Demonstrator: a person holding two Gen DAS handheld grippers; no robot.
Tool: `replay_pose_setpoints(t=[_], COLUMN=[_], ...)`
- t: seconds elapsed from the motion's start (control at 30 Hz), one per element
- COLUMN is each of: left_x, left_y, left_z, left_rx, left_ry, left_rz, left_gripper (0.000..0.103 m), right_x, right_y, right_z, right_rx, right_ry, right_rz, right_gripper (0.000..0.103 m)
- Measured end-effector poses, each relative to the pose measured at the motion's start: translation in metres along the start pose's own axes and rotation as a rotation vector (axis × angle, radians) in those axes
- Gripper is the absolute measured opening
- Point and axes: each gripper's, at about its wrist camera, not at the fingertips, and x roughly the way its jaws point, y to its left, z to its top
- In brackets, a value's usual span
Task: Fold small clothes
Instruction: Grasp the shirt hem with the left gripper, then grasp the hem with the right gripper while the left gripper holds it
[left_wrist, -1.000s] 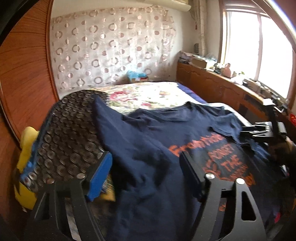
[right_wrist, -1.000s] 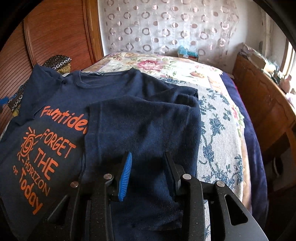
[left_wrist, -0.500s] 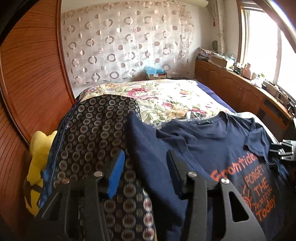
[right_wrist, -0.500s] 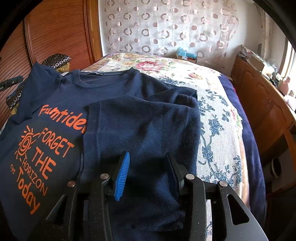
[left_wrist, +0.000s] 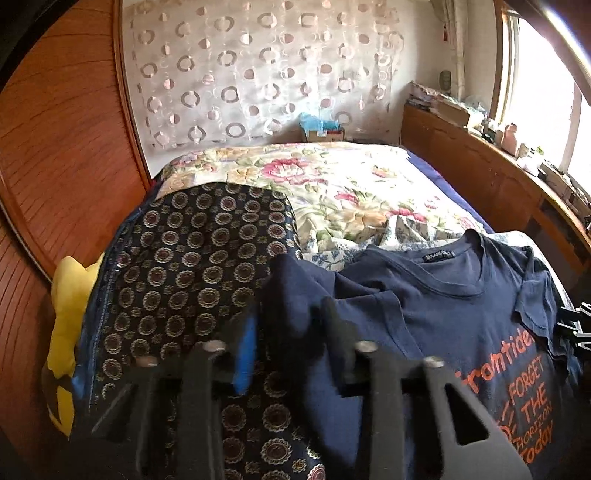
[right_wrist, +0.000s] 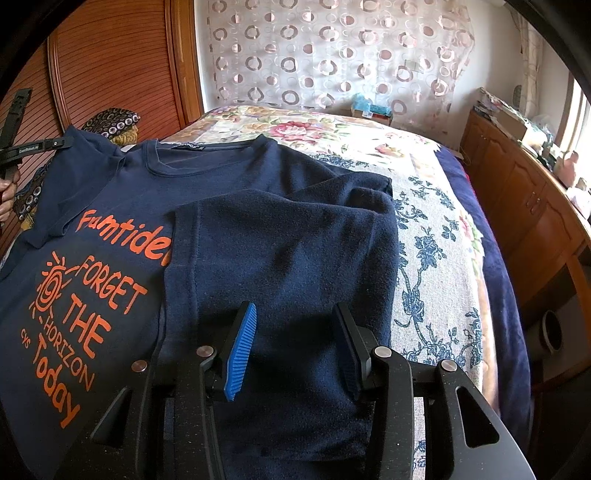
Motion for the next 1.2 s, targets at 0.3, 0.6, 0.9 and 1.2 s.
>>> replay_pose_setpoints(t=[0.3,0.6,0.9,1.2], left_x=[-0.067,-0.107,-0.117,-0.124], left_y=[-0.046,-0.078,-0.076,-0.078], left_z=[0.004,-0.015,-0.045,-0.068], left_rx=[0.081,0.135,0.096,0.09], left_ry=[-0.13,-0.185,-0.198,-0.207], left_rz=[-0.142,-0.193,-0.218,-0.239], left_gripper=[0.005,0.004,0.004,0.004], right_x=[0.0,0.0,-0.002,-0.003], right_y=[-0.001,-0.001,-0.004,-0.039], right_z=[0.0,0.0,0.0,0.031], right_rx=[-0.001,-0.001,0.009,0.062], right_ry=[0.0,0.001,0.002,-0.027], right_rz=[0.0,0.0,-0.003,-0.026], right_gripper=[0.044,0.044,0.044,0.044])
